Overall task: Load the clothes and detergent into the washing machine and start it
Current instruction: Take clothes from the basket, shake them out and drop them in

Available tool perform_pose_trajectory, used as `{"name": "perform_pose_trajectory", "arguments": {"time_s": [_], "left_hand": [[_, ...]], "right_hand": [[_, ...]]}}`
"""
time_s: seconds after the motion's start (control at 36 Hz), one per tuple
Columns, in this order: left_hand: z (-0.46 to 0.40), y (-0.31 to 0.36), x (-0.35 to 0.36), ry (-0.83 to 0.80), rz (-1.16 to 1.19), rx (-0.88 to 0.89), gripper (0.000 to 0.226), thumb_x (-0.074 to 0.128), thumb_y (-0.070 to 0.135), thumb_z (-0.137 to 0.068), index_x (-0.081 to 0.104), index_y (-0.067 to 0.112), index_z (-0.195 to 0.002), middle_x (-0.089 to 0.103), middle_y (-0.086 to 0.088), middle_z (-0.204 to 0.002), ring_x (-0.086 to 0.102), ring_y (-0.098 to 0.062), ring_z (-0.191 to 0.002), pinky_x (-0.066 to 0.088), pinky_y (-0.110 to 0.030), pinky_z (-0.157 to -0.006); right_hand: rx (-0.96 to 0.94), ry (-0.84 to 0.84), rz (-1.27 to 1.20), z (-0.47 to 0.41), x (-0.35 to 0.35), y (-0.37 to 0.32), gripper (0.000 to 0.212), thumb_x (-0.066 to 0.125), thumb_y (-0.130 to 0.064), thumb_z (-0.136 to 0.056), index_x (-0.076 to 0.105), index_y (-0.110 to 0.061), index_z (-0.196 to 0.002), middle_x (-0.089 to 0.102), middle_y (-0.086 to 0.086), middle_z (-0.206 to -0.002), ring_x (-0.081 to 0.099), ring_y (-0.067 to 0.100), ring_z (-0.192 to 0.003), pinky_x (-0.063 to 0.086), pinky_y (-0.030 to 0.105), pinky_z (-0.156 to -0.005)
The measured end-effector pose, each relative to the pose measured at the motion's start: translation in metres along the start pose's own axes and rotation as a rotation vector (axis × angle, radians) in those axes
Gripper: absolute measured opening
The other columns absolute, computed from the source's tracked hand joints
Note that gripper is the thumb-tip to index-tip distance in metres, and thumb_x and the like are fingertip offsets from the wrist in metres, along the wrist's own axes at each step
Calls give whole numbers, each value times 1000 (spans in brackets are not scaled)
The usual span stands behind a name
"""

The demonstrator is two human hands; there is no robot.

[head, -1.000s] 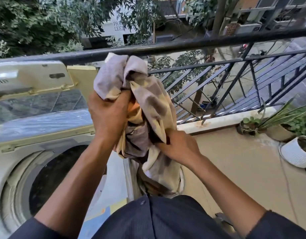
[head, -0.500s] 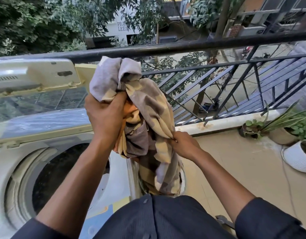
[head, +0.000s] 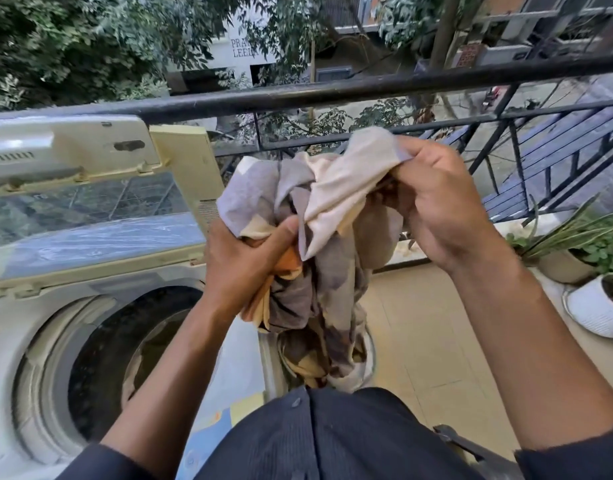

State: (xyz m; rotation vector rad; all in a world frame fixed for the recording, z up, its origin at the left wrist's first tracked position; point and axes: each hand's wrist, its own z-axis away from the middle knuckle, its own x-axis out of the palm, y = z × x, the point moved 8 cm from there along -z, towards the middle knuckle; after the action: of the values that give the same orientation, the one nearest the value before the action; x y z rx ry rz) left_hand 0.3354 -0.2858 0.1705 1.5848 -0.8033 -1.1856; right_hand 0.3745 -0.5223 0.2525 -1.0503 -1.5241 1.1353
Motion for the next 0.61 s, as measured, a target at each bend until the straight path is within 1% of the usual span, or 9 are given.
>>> {"name": "perform_pose_trajectory", "arguments": {"time_s": [0.06, 0.11, 0.19, 0.28, 0.33, 0.44, 0.5, 0.56, 0.61], "left_hand": [[5, 12, 12, -112, 59, 74, 48, 83, 63, -63, 71, 38, -103, 76, 22, -91, 68, 13, -88, 53, -11, -75], [10, 25, 24, -195, 126, 145, 47, 82, 56, -68, 71, 34, -108, 77, 25, -92, 69, 10, -89, 52, -11, -75], [14, 39, 35, -188, 189, 182, 32, 85, 25, -86, 71, 22, -114, 76, 24, -87, 70, 9, -81, 54, -10, -66], [9, 35, 30, -80, 221, 164, 14, 81, 25, -90, 77, 17, -101, 79, 8, -83, 70, -1, -77, 55, -27, -64], [6, 28, 27, -52, 216, 149, 15, 79, 28, -90, 78, 14, -95, 78, -5, -82, 68, -10, -76, 56, -40, -65], [1, 28, 21, -19, 223, 164, 8, 77, 18, -90, 77, 11, -92, 75, -16, -81, 60, -11, -71, 53, -42, -60], [-1, 31, 16, 4, 262, 171, 2, 76, 15, -90, 78, 16, -91, 76, -5, -78, 61, -8, -72, 51, -33, -62], [-4, 32, 8, 36, 302, 161, 12, 76, 15, -90, 78, 26, -91, 75, 10, -79, 63, -4, -74, 51, -27, -64], [-6, 37, 3, 38, 339, 174, 19, 75, 8, -90, 77, 27, -94, 75, 15, -79, 64, -1, -75, 51, -23, -66]], "right_hand": [[2, -49, 58, 1, 12, 2, 25, 53, -1, -94, 72, 0, -111, 75, 3, -90, 65, 11, -80, 52, 22, -73], [38, -117, 88, 3, 29, 11, 26, 53, -1, -95, 68, 6, -114, 73, 7, -93, 65, 15, -85, 51, 26, -78], [30, -208, 150, 8, 47, 18, 32, 58, -7, -94, 62, 12, -119, 65, 21, -105, 59, 24, -98, 47, 39, -89], [16, -295, 179, 11, 52, 20, 35, 63, -6, -93, 58, 15, -121, 57, 38, -120, 60, 33, -108, 49, 57, -99], [10, -322, 206, 14, 50, 22, 34, 65, -5, -93, 61, 10, -123, 56, 35, -128, 61, 42, -120, 45, 62, -106], [-71, -145, 242, 23, 37, 27, 26, 66, -1, -93, 66, 5, -118, 68, 27, -117, 68, 38, -108, 56, 51, -96], [-94, -2, 281, 29, 23, 35, 22, 69, -3, -92, 69, -1, -114, 74, 16, -110, 71, 32, -101, 60, 47, -91], [-111, 107, 371, 37, 7, 46, 26, 75, -7, -90, 69, -8, -115, 73, 7, -109, 70, 29, -97, 60, 44, -87], [-130, 139, 527, 44, -6, 62, 51, 84, -19, -84, 60, -16, -129, 66, 3, -120, 65, 22, -105, 58, 38, -88]]}}
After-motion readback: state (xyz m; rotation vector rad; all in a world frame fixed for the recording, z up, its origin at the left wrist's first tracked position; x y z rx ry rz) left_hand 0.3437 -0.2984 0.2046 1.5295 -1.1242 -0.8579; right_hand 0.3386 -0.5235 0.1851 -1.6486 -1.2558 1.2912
